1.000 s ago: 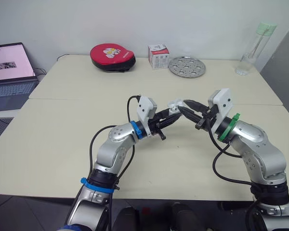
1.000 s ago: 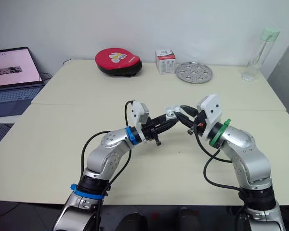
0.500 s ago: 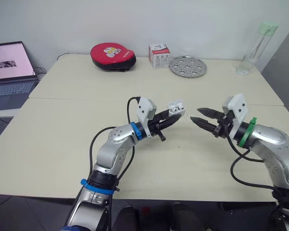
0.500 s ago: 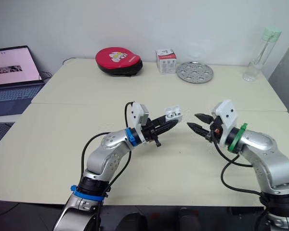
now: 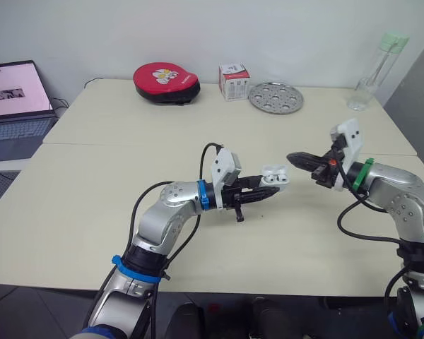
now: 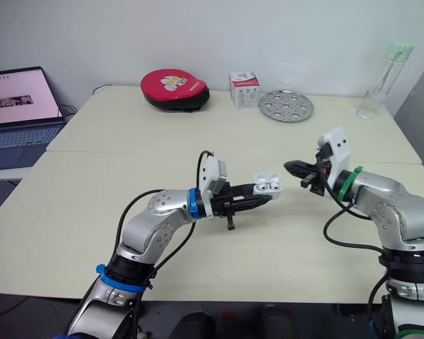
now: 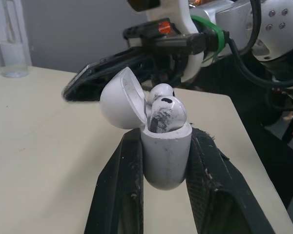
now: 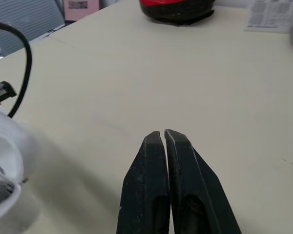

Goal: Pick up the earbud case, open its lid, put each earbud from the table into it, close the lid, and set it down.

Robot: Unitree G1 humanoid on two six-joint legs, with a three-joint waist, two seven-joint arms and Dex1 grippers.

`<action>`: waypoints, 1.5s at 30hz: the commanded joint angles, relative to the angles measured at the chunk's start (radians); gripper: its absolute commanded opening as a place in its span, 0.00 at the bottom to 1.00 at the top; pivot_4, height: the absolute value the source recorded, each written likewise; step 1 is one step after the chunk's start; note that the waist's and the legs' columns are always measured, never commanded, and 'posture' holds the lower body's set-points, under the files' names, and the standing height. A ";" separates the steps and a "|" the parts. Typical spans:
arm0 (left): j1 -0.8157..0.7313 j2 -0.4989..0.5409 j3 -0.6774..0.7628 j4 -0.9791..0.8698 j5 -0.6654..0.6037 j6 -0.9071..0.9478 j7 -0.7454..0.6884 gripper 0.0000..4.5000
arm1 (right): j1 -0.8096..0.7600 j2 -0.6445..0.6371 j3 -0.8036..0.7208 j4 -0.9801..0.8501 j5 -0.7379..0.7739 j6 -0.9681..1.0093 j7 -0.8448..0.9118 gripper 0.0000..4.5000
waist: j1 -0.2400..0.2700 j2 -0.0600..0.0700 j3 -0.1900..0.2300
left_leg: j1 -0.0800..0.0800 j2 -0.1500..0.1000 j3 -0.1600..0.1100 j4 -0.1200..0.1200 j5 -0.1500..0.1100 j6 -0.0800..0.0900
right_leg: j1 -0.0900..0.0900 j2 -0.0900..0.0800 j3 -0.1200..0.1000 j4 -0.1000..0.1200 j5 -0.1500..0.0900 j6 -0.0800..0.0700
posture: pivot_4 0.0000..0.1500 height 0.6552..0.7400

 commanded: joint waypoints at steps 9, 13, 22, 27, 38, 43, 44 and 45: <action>-0.008 0.005 -0.007 -0.028 -0.002 0.001 -0.011 0.17 | -0.077 -0.106 -0.024 -0.100 0.270 0.244 0.131 0.01 | 0.005 0.000 0.000 | -0.003 -0.001 -0.003 0.000 -0.001 0.001 | 0.000 -0.003 -0.004 -0.003 0.001 -0.001 | 1.00 1.00; 0.001 -0.011 0.019 -0.029 -0.029 0.041 0.028 0.17 | -0.063 -0.063 -0.062 -0.076 0.128 0.060 0.002 0.01 | 0.004 0.000 0.000 | -0.003 -0.001 -0.003 0.000 -0.001 0.001 | 0.000 -0.003 -0.004 -0.002 -0.001 0.001 | 1.00 1.00; -0.030 -0.150 0.196 0.003 -0.231 0.578 0.388 0.17 | 0.152 -0.171 -0.039 -0.279 -0.023 -0.219 0.117 0.46 | 0.009 0.000 0.000 | -0.004 -0.001 -0.008 0.000 -0.001 0.001 | 0.000 -0.003 -0.009 -0.002 -0.001 0.002 | 1.00 1.00; -0.028 -0.228 0.206 0.125 -0.186 0.690 0.539 0.17 | 0.352 -0.202 0.018 -0.257 -0.173 -0.448 0.182 0.86 | 0.004 0.000 0.000 | -0.003 -0.005 -0.008 0.001 -0.001 0.001 | 0.003 -0.006 -0.009 -0.003 -0.002 0.004 | 1.00 1.00; 0.019 -0.102 0.203 0.084 -0.148 0.724 0.531 0.78 | 0.382 -0.176 0.007 -0.162 -0.213 -0.522 0.192 1.00 | -0.007 0.000 0.000 | 0.003 -0.003 -0.007 0.001 -0.001 0.001 | 0.005 -0.004 -0.006 0.003 -0.002 0.003 | 1.00 1.00; 0.115 0.214 0.156 -0.038 -0.045 0.486 0.356 0.99 | 0.363 -0.205 -0.014 -0.086 -0.231 -0.571 0.232 1.00 | -0.023 0.000 0.000 | 0.007 0.001 -0.006 -0.001 -0.001 0.001 | 0.005 -0.004 -0.006 0.003 -0.003 0.001 | 1.00 1.00; 0.116 0.271 0.156 -0.016 0.012 0.348 0.322 0.99 | 0.362 -0.211 -0.022 -0.079 -0.227 -0.570 0.238 1.00 | -0.023 0.000 0.000 | 0.008 0.001 -0.006 -0.001 -0.001 0.001 | 0.005 -0.004 -0.006 0.004 -0.003 -0.001 | 1.00 1.00; 0.114 0.321 0.156 0.010 0.062 0.226 0.288 0.99 | 0.361 -0.215 -0.030 -0.076 -0.221 -0.565 0.241 1.00 | -0.022 0.000 0.000 | 0.008 0.001 -0.006 -0.001 -0.001 0.001 | 0.005 -0.004 -0.006 0.004 -0.003 -0.002 | 1.00 1.00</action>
